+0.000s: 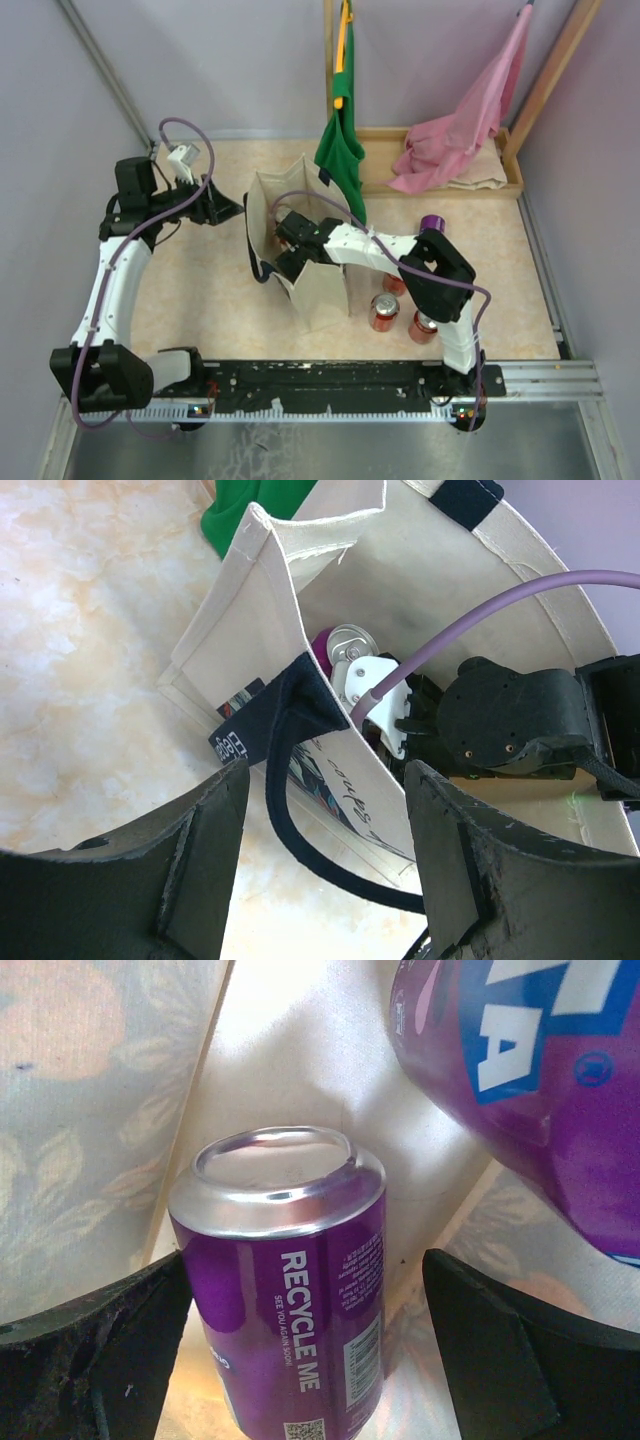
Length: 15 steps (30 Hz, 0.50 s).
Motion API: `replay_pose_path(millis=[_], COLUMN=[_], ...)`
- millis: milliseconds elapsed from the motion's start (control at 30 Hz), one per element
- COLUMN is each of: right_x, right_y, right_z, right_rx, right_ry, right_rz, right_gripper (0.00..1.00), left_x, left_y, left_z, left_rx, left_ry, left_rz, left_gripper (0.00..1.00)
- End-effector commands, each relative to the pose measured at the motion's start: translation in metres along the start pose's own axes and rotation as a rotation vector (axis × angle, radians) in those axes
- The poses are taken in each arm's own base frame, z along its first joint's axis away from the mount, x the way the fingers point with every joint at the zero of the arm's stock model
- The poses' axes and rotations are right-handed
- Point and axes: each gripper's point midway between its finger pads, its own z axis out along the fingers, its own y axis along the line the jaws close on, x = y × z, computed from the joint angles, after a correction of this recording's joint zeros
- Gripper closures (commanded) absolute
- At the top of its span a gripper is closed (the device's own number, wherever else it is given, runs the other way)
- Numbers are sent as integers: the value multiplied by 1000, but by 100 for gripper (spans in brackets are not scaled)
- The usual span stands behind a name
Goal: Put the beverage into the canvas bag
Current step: Pick up the drink from the canvas bag.
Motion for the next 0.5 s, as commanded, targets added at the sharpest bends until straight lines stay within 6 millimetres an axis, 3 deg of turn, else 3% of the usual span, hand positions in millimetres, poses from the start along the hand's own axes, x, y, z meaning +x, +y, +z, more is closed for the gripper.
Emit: replay_pose_path(millis=[0, 100, 333, 467], right_x=[59, 63, 65, 53], right_y=[9, 9, 16, 20], right_z=[34, 34, 20, 0], right_rx=[-70, -72, -109, -110], right_ry=[209, 218, 215, 156], right_rz=[-16, -13, -10, -17], right_gripper=[8, 16, 74, 97], left_x=[-2, -2, 1, 3], left_y=[-7, -9, -12, -13], left_z=[-4, -5, -8, -9], left_rx=[7, 7, 8, 7], left_ry=[-14, -16, -18, -17], left_rz=[20, 20, 21, 20], left_gripper=[30, 30, 30, 30])
